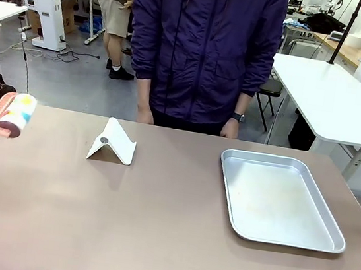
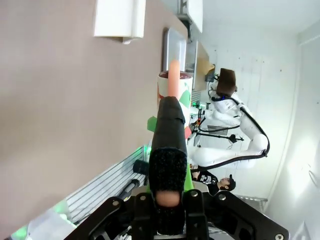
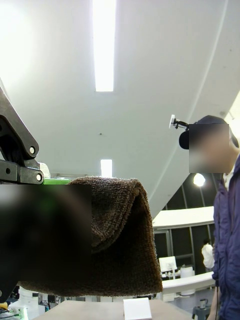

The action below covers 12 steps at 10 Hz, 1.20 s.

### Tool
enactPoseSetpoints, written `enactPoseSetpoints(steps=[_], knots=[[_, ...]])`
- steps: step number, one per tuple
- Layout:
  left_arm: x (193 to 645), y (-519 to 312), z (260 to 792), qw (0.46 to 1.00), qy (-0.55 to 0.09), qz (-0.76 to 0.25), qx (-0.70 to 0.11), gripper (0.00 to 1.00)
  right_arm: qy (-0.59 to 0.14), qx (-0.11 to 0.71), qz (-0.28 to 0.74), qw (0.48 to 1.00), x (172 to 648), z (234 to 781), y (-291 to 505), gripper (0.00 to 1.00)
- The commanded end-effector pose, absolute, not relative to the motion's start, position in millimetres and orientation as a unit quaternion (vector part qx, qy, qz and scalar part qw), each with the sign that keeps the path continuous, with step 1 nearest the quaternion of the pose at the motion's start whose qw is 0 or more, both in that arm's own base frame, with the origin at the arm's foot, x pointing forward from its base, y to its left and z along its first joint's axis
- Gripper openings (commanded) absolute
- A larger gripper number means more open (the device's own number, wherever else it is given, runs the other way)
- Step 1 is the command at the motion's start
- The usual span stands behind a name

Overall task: Clean the surface of the table.
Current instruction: Clean the area not pointed to by the person, then return the Lint Roller and towel to their original positions.

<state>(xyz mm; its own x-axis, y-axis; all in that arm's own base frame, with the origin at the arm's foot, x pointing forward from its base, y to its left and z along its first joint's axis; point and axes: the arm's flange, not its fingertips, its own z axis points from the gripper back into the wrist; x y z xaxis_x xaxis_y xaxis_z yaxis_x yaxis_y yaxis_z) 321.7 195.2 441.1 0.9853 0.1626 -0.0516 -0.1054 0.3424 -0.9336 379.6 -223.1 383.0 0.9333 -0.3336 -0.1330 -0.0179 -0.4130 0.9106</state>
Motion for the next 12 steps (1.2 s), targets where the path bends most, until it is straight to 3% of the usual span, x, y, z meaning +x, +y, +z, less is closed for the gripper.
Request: enactPoseSetpoints(steps=[1, 12], knots=[[311.8, 200.9, 428.8, 0.821, -0.032, 0.078, -0.565, 0.2, -0.104, 0.831, -0.147, 0.526, 378.6, 388.9, -223.3, 0.08], [309.1, 204.5, 429.6, 0.821, -0.023, 0.088, -0.564, 0.2, -0.104, 0.831, -0.147, 0.526, 378.6, 388.9, -223.3, 0.08]])
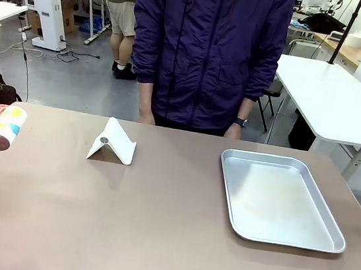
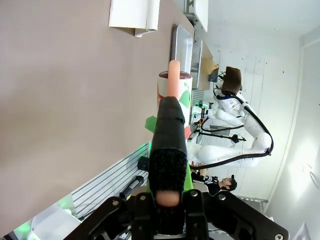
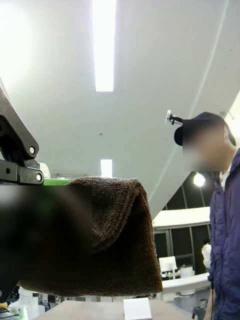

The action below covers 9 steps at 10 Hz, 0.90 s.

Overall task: Clean the surface of the table.
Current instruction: Return the Lint Roller and towel to their original positions.

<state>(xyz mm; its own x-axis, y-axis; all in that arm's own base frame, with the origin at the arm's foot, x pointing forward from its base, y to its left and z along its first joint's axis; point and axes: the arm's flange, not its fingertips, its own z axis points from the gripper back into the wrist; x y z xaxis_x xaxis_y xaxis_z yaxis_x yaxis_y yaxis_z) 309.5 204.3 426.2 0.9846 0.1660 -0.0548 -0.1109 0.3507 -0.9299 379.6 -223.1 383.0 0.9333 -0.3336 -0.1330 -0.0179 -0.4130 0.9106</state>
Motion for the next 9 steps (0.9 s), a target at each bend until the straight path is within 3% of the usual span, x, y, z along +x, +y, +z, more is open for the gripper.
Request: enactPoseSetpoints(steps=[1, 9], knots=[[309.1, 204.5, 429.6, 0.821, -0.023, 0.088, -0.564, 0.2, -0.104, 0.831, -0.147, 0.526, 378.6, 388.9, -223.3, 0.08], [315.5, 194.7, 437.5, 0.832, -0.025, 0.081, -0.548, 0.2, -0.104, 0.833, -0.132, 0.526, 386.2, 389.6, -211.0, 0.08]])
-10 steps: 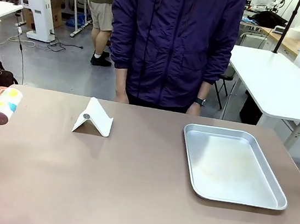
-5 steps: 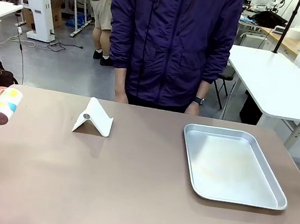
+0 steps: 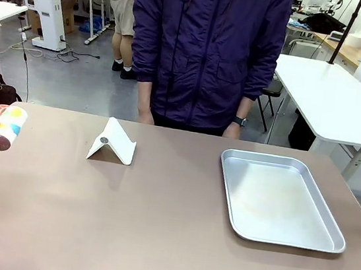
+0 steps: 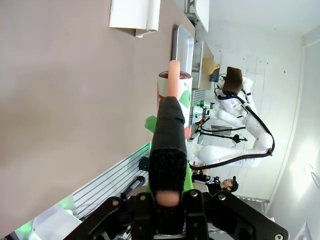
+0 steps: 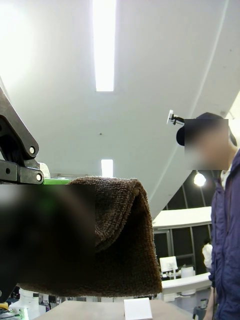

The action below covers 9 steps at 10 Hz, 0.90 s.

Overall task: Clean the surface of the table.
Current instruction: Return the Lint Roller and towel to their original positions.

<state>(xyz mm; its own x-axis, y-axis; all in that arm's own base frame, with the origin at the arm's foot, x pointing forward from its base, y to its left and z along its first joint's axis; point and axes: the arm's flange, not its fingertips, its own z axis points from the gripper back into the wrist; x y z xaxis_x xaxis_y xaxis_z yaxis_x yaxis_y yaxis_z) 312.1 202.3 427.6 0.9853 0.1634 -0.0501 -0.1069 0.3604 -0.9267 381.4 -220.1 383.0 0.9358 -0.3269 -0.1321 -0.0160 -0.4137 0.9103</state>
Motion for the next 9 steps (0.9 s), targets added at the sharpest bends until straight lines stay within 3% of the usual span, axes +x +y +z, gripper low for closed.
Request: enactPoseSetpoints(steps=[1, 5, 9], knots=[[323.0, 184.0, 449.2, 0.839, -0.018, 0.069, -0.539, 0.2, -0.094, 0.831, -0.12, 0.535, 398.2, 393.0, -193.1, 0.08], [367.1, 125.1, 498.9, 0.88, -0.002, 0.047, -0.473, 0.2, -0.074, 0.8, -0.069, 0.591, 457.0, 389.6, -69.9, 0.08], [419.2, 57.1, 540.3, 0.925, 0.018, 0.023, -0.379, 0.2, -0.046, 0.785, -0.011, 0.618, 481.7, 353.1, 64.5, 0.08]])
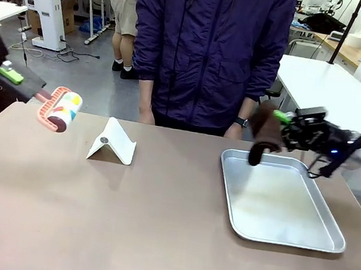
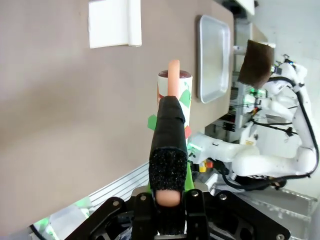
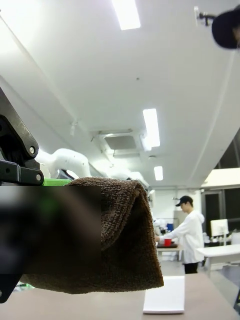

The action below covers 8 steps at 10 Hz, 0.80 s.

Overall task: Clean the surface of the table.
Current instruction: Return the Lint Roller and towel to their original positions.

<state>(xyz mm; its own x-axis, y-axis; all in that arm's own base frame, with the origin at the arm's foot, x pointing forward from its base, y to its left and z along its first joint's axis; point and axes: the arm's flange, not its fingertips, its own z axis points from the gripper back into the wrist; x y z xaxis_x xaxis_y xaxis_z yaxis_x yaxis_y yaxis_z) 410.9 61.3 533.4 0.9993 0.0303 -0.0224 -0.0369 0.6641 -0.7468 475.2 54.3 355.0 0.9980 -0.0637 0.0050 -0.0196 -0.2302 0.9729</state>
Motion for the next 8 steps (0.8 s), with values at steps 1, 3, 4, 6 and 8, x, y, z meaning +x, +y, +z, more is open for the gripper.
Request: enactPoseSetpoints(steps=[1, 3, 4, 6, 8], knots=[[431.0, 39.4, 547.9, 0.932, 0.018, 0.026, -0.36, 0.2, -0.051, 0.781, -0.007, 0.622, 485.5, 347.7, 86.1, 0.08], [462.8, -1.8, 553.3, 0.94, 0.004, 0.051, -0.338, 0.2, -0.039, 0.764, -0.014, 0.643, 493.9, 327.7, 120.0, 0.08], [475.3, -23.8, 552.5, 0.945, -0.016, 0.069, -0.321, 0.2, -0.024, 0.75, -0.018, 0.661, 495.5, 316.4, 131.3, 0.08], [496.8, -65.9, 548.4, 0.955, -0.04, 0.082, -0.281, 0.2, -0.004, 0.722, -0.025, 0.692, 495.0, 299.8, 146.2, 0.08], [512.1, -98.6, 540.6, 0.966, -0.034, 0.072, -0.245, 0.2, 0.019, 0.706, -0.026, 0.708, 489.4, 284.6, 148.1, 0.08]])
